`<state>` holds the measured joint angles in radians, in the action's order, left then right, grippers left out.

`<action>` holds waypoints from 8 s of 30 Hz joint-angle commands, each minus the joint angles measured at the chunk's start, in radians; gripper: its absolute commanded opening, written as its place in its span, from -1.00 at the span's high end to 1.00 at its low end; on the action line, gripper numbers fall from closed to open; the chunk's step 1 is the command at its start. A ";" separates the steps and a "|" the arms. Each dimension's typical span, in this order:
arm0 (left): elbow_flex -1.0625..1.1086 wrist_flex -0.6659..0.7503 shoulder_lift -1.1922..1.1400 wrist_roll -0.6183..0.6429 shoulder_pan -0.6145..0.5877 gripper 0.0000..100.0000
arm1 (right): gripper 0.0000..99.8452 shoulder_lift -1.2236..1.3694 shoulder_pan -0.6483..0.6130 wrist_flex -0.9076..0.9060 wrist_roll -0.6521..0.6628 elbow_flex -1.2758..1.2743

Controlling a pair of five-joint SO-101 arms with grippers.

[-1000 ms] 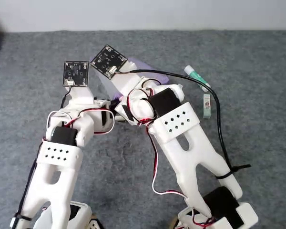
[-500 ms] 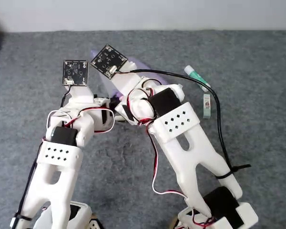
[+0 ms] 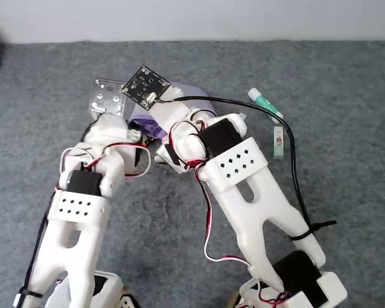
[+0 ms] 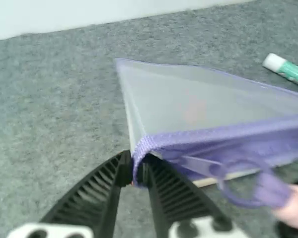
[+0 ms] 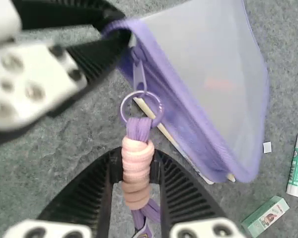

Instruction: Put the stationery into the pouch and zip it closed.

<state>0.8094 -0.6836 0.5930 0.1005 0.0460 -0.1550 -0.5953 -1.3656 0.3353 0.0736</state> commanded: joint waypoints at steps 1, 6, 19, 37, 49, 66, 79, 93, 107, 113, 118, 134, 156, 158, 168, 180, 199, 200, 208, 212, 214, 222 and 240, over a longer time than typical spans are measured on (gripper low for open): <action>-0.010 0.015 0.002 -0.009 -0.095 0.98 | 0.98 -0.053 0.065 -0.012 -0.003 0.063; -0.013 -0.029 0.002 -0.011 -0.132 0.98 | 0.98 -0.053 0.134 -0.016 -0.002 0.068; -0.019 -0.034 0.006 -0.064 -0.133 0.98 | 0.98 -0.054 0.280 -0.018 0.061 0.069; -0.671 -0.568 0.008 -0.224 -0.133 0.98 | 0.98 -0.182 0.113 0.013 0.061 0.236; -0.865 -0.996 0.009 -0.334 -0.204 0.98 | 0.98 -0.239 -0.024 -0.168 0.054 0.282; -0.630 -1.011 0.143 -0.331 -0.215 0.98 | 0.93 -0.211 -0.022 -0.245 0.011 0.244; -0.495 -0.948 0.221 -0.310 -0.216 0.98 | 0.56 -0.432 0.104 -0.369 -0.008 0.258; -0.495 -0.947 0.216 -0.281 -0.216 0.98 | 0.56 0.062 0.303 -0.363 0.288 0.160; -0.495 -0.948 0.216 -0.279 -0.216 0.98 | 0.47 0.486 0.275 -0.153 0.601 0.176; -0.495 -0.950 0.216 -0.279 -0.216 0.98 | 0.37 0.595 0.234 -0.143 0.606 0.305; -0.495 -0.951 0.216 -0.279 -0.216 0.98 | 0.37 0.730 0.217 -0.143 0.608 0.433; -0.495 -0.953 0.216 -0.279 -0.216 0.98 | 0.45 1.236 0.214 -0.268 0.605 0.968; -0.495 -0.950 0.216 -0.279 -0.216 0.98 | 0.98 1.158 0.292 -0.433 0.603 1.137; -0.495 -0.950 0.216 -0.279 -0.216 0.98 | 0.98 1.139 0.295 -0.433 0.603 1.137; -0.495 -0.948 0.216 -0.279 -0.216 0.98 | 0.92 1.038 0.295 -0.427 0.601 0.961; -0.493 -0.948 0.216 -0.279 -0.216 0.98 | 0.58 1.122 0.237 -0.312 0.516 0.959; -0.493 -0.948 0.216 -0.279 -0.216 0.98 | 0.98 1.205 0.236 -0.426 0.516 1.030; -0.493 -0.948 0.216 -0.279 -0.216 0.98 | 0.98 1.199 0.239 -0.430 0.514 1.043; -0.493 -0.948 0.216 -0.279 -0.216 0.98 | 0.98 1.089 0.277 -0.433 0.516 1.056; -0.493 -0.948 0.216 -0.279 -0.216 0.98 | 0.98 1.020 0.302 -0.433 0.512 1.054; -0.493 -0.948 0.216 -0.279 -0.216 0.98 | 0.98 0.981 0.311 -0.433 0.512 1.045; -0.493 -0.948 0.216 -0.279 -0.216 0.98 | 0.97 0.802 0.312 -0.430 0.509 0.770; -0.493 -0.948 0.216 -0.279 -0.216 0.98 | 0.76 1.036 0.091 -0.283 0.331 0.677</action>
<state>0.2908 -1.6395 0.8155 -0.1910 -0.1718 0.8761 -0.4956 -1.6817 0.6774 0.7457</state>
